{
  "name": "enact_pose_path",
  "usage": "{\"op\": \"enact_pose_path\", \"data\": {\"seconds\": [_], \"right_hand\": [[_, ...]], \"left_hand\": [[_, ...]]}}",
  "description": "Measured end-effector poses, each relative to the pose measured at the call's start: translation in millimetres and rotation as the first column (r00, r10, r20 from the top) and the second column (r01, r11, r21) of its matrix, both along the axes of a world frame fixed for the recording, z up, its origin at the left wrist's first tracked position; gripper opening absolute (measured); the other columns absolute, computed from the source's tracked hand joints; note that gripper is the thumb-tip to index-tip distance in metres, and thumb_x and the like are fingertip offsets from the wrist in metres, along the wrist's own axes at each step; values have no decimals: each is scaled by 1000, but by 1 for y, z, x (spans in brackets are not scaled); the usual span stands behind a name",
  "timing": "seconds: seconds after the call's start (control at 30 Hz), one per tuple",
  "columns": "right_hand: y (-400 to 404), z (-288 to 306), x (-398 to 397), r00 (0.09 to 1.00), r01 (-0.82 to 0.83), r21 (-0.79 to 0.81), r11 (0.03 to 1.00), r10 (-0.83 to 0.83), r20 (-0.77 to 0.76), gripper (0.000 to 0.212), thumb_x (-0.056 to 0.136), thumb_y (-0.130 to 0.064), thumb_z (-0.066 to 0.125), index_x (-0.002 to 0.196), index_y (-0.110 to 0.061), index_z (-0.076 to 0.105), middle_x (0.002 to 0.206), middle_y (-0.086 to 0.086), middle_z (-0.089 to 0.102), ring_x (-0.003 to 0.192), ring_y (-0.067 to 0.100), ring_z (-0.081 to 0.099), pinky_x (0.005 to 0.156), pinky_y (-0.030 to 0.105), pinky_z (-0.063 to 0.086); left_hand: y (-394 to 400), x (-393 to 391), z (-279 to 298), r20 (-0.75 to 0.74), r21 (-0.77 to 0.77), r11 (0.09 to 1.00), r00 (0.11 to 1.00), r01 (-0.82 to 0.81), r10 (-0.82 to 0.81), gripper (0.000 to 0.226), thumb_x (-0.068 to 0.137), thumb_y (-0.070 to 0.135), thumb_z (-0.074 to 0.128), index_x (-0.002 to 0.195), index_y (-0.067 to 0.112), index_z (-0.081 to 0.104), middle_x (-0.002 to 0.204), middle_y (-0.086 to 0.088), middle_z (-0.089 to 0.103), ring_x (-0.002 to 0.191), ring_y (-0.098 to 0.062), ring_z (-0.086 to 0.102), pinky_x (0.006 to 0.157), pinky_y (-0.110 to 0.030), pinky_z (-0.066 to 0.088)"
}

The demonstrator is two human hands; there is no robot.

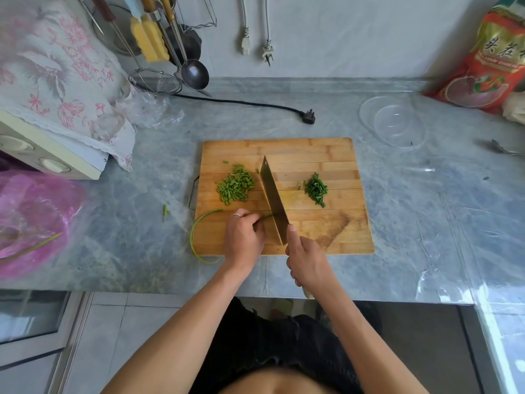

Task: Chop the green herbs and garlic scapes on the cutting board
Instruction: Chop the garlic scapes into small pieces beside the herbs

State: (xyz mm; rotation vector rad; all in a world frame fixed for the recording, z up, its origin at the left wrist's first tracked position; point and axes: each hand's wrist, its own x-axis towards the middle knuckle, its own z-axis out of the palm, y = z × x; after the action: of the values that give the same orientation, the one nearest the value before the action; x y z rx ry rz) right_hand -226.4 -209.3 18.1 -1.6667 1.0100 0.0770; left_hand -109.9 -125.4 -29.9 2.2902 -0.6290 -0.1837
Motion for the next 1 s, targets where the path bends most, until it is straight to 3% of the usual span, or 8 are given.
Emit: {"op": "enact_pose_path", "data": {"seconds": [0.13,0.27,0.4,0.57,0.67,0.77,1.0], "right_hand": [[0,4,0,1000,3,-29,1000,-4,-17,79,97,-62,28,84,12,52,61,9,49,56,21,45,57,36,39],[3,4,0,997,67,-38,997,-68,-23,80,95,-65,29,82,11,54,59,7,48,55,21,45,56,36,39],[-1,3,-3,995,100,-39,994,-101,-14,74,91,-71,28,74,-4,54,58,5,48,54,19,44,54,35,38],[-4,5,-4,997,80,-52,995,-81,-17,80,93,-68,29,78,7,53,59,6,50,56,21,47,55,36,40],[-1,4,-4,999,35,-71,997,-36,-3,71,99,-58,28,82,7,52,63,11,49,59,25,47,58,39,41],[-1,3,-5,999,53,-51,997,-53,1,75,98,-60,28,80,10,51,61,10,46,56,22,44,56,38,38],[-1,0,-8,998,58,-35,998,-58,1,69,91,-70,26,73,-9,50,59,5,47,55,18,44,55,36,38]], "left_hand": [[0,-1,2,-4,-15,1000,1000,18,-18,17,85,8,64,91,15,78,85,1,59,79,-13,57,70,-26,47],[4,1,1,-27,-41,998,999,42,-43,14,87,12,67,93,17,78,88,0,60,81,-14,58,72,-25,46],[-1,3,-1,-94,-27,999,995,-22,19,21,83,6,67,97,17,79,90,0,63,83,-16,62,73,-22,47],[-7,5,7,-254,-8,997,964,-80,75,24,77,18,74,100,22,78,96,2,64,88,-12,59,79,-23,45],[-5,4,5,-251,-36,996,966,-77,65,23,78,19,75,101,24,78,96,3,63,89,-13,61,83,-26,49],[-5,4,2,-227,-41,995,971,-92,81,22,81,12,71,100,20,79,96,1,65,91,-16,63,84,-27,49],[-10,16,7,-349,32,998,936,-47,55,29,77,8,71,102,20,77,95,7,71,93,-13,64,85,-29,54]]}}
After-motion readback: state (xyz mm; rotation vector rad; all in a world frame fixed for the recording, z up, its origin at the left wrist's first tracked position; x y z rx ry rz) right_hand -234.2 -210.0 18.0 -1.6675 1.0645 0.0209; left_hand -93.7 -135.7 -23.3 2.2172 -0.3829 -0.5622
